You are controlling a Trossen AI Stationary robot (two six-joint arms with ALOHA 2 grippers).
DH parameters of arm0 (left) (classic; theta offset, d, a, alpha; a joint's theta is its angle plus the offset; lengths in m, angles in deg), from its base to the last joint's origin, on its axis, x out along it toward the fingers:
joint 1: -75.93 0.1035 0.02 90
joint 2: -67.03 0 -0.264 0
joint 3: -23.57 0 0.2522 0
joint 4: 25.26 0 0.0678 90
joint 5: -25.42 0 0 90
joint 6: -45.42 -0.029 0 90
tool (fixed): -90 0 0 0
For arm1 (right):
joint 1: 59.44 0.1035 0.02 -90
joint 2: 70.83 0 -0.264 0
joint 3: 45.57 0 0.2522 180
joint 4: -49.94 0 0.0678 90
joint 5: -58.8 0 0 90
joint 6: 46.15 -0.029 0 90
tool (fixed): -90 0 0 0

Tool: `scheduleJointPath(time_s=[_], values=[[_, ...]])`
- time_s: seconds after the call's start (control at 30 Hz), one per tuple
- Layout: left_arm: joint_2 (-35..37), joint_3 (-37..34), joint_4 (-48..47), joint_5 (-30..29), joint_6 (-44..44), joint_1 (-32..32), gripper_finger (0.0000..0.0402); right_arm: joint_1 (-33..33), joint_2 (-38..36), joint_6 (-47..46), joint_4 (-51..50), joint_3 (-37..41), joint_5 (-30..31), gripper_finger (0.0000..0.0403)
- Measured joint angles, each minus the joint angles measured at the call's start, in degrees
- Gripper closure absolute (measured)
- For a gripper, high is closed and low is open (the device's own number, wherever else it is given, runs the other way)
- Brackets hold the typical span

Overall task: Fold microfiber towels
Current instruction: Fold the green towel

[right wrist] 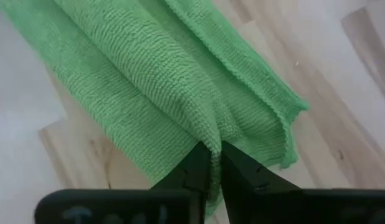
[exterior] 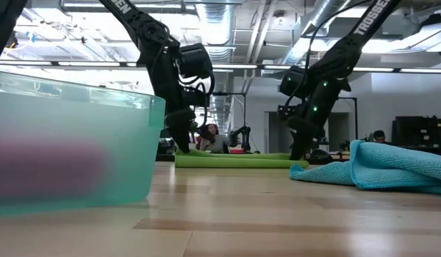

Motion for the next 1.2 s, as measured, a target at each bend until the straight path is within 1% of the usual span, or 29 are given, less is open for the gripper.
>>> scheduleJointPath(time_s=[0.1,0.17,0.37,0.53,0.7,0.9,0.93,1.0,1.1,1.17,1.2], values=[[0.2,0.0,0.0,-2.5,0.7,0.2,0.0391,0.0,-0.1,-0.1,0.0,0.0,0.4,0.0328],[0.6,0.0,0.3,-2.7,1.2,0.5,0.0381,-0.1,-0.7,0.0,0.0,0.0,0.6,0.0313],[0.6,0.1,0.5,-1.3,2.6,1.6,0.0325,-1.8,-2.4,-0.9,0.2,0.0,0.7,0.0272],[0.6,0.1,1.6,-2.8,4.5,3.0,0.0276,-3.7,-2.5,-2.5,0.2,0.0,0.6,0.0249],[0.6,0.0,1.8,-3.5,5.6,4.7,0.0248,-5.5,-2.5,-3.8,0.2,0.0,0.6,0.0234],[1.2,0.1,1.5,-3.2,6.7,5.4,0.0246,-6.2,-3.2,-4.6,0.2,0.0,0.0,0.0227],[1.7,0.4,1.7,-3.1,7.2,5.4,0.0248,-6.4,-3.8,-4.5,0.4,0.0,-1.0,0.0227],[3.6,1.1,2.3,-2.1,8.1,5.4,0.0252,-6.4,-5.2,-4.1,1.3,0.0,-4.8,0.0229],[7.2,1.6,5.8,2.8,9.2,5.3,0.0262,-6.3,-7.5,-4.2,4.0,0.0,-9.8,0.0235],[8.8,1.7,9.4,6.2,9.9,5.0,0.0272,-6.1,-8.0,-4.2,5.2,0.0,-10.1,0.0241],[9.1,1.7,11.0,7.1,10.2,4.7,0.0279,-6.0,-7.8,-4.2,5.8,0.0,-10.0,0.0244]])
